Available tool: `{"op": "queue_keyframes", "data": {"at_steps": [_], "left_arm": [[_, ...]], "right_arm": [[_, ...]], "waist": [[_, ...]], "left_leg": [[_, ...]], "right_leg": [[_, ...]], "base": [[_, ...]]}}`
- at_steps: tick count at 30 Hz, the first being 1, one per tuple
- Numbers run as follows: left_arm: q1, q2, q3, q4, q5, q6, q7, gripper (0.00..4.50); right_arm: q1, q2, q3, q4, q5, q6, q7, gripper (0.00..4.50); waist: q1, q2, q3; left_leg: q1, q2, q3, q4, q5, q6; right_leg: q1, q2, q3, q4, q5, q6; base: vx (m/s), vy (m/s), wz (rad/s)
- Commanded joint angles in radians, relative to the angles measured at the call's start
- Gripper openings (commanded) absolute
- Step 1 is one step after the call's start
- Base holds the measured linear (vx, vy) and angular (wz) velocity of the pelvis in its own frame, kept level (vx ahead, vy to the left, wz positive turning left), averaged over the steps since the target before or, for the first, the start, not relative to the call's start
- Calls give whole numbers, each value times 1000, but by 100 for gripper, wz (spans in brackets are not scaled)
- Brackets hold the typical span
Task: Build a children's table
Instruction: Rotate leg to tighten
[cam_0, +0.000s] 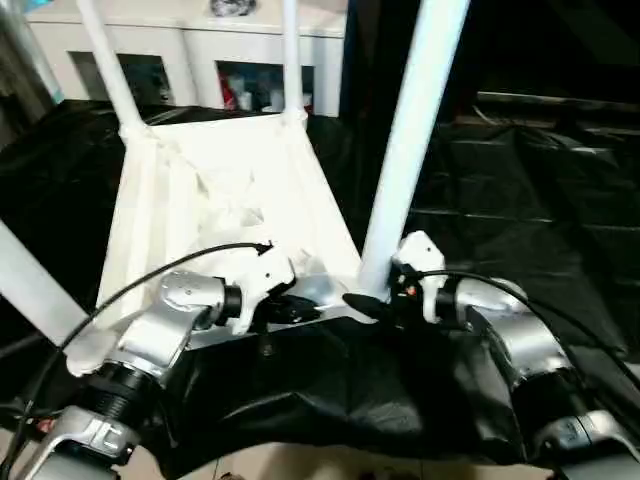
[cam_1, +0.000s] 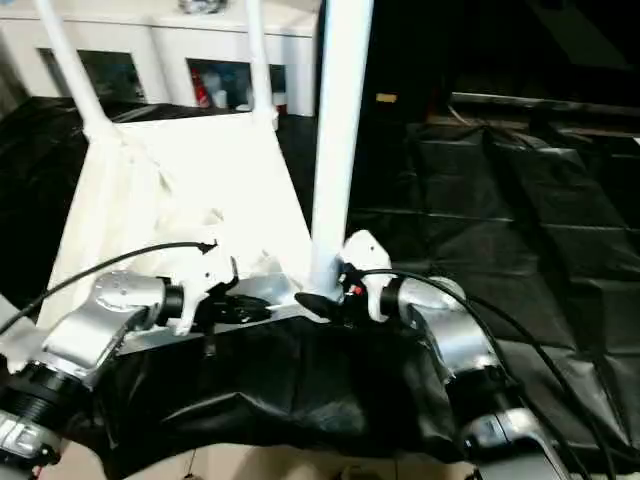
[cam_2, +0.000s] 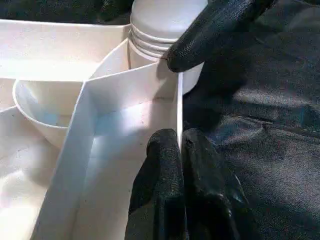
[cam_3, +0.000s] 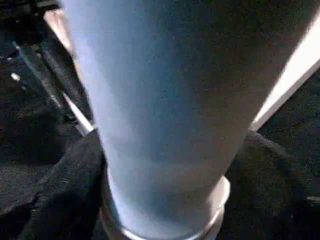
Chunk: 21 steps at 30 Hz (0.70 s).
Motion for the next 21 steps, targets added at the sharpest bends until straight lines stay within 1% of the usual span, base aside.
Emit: {"op": "queue_keyframes", "data": {"at_steps": [1,2,4,5,6,7,8,9,10,11,12,13,14,15,16,17,18,19,20,21], "left_arm": [[8,11,-24,28,9,12,-25,0],[8,12,-23,30,8,11,-26,0],[6,14,-22,33,7,11,-26,0],[7,13,-19,33,5,13,-23,0],[7,13,-19,33,5,13,-23,0],[7,9,-10,35,0,19,-12,0],[5,0,-1,39,-2,24,6,0],[3,-7,5,41,-3,28,19,0],[0,-15,11,44,-3,31,35,0],[-6,-30,20,51,0,31,65,0],[-17,-54,33,62,1,37,106,0],[-24,-70,42,69,2,42,134,0],[-37,-94,48,82,11,45,178,0],[-45,-108,50,89,18,47,205,0],[-57,-123,50,101,26,50,231,0],[-76,-151,54,120,36,57,278,0],[-85,-165,56,129,40,59,300,0],[-112,-206,59,156,49,60,355,0],[-124,-225,56,169,54,58,375,0],[-130,-234,54,175,57,57,383,0]], "right_arm": [[-33,2,4,30,-19,-16,1,353],[-36,4,3,36,-18,-17,2,339],[-42,7,0,51,-16,-26,3,327],[-46,14,-3,61,-10,-31,1,317],[-46,14,-3,61,-10,-31,1,317],[-50,28,-10,79,0,-39,-3,299],[-50,42,-14,93,3,-43,-19,299],[-50,51,-17,102,4,-46,-31,292],[-50,62,-20,115,2,-53,-48,279],[-51,81,-25,134,-7,-65,-87,279],[-54,109,-30,160,-20,-74,-149,275],[-56,128,-33,177,-29,-81,-191,275],[-62,162,-39,203,-37,-84,-250,273],[-66,183,-42,219,-40,-85,-285,272],[-74,202,-48,237,-40,-83,-317,272],[-92,237,-58,273,-43,-79,-387,272],[-101,253,-62,291,-47,-77,-422,272],[-128,293,-61,335,-63,-77,-499,272],[-140,311,-52,348,-74,-76,-518,272],[-146,319,-46,353,-79,-75,-523,272]], "waist": [[7,-10,-62],[5,-11,-61],[5,-12,-61],[5,-14,-61],[4,-13,-60],[4,-14,-59],[2,-16,-59],[1,-14,-58],[0,-14,-57],[-1,-15,-56],[0,-17,-56],[-1,-17,-56],[-1,-14,-55],[-4,-16,-54],[-3,-15,-53],[-3,-12,-55],[-2,-12,-55],[-2,-9,-54],[-3,-4,-55],[-1,-8,-56]], "left_leg": [[-10,-19,17,-68,-203,35],[-11,-19,17,-68,-201,37],[-10,-19,17,-67,-206,39],[-11,-19,17,-67,-206,39],[-11,-20,17,-68,-210,37],[-11,-20,17,-68,-213,36],[-12,-20,16,-68,-218,35],[-10,-19,15,-70,-228,30],[-10,-19,15,-71,-238,26],[-6,-20,16,-71,-251,22],[-5,-20,16,-71,-254,19],[-5,-21,16,-71,-257,17],[-5,-21,14,-73,-259,9],[-6,-23,14,-73,-263,5],[-4,-23,13,-74,-272,3],[-1,-23,13,-73,-278,1],[1,-23,14,-72,-284,1],[2,-24,13,-73,-288,-2],[2,-25,12,-74,-294,-7],[1,-26,12,-73,-296,-5]], "right_leg": [[64,-38,17,-80,-278,-183],[66,-38,17,-79,-271,-187],[64,-37,17,-81,-275,-188],[65,-38,17,-81,-280,-187],[64,-38,17,-82,-295,-187],[64,-38,16,-83,-303,-183],[64,-39,16,-83,-316,-179],[61,-39,16,-85,-339,-174],[61,-38,16,-87,-361,-166],[56,-38,16,-91,-380,-162],[56,-38,16,-92,-392,-158],[54,-37,16,-93,-403,-156],[55,-39,15,-96,-428,-146],[53,-38,14,-98,-448,-135],[51,-38,13,-100,-466,-129],[48,-38,14,-103,-477,-123],[45,-38,14,-104,-478,-122],[43,-37,14,-104,-481,-123],[45,-36,12,-103,-475,-122],[47,-35,11,-103,-464,-120]], "base": [[0,0,0],[0,0,0],[0,0,0],[0,0,0],[0,0,0],[0,0,0],[0,0,0],[0,0,0],[0,0,0],[0,0,0],[0,0,0],[0,0,0],[0,0,0],[0,0,0],[0,0,0],[0,0,0],[0,0,0],[0,0,0],[0,0,0],[0,0,0]]}}
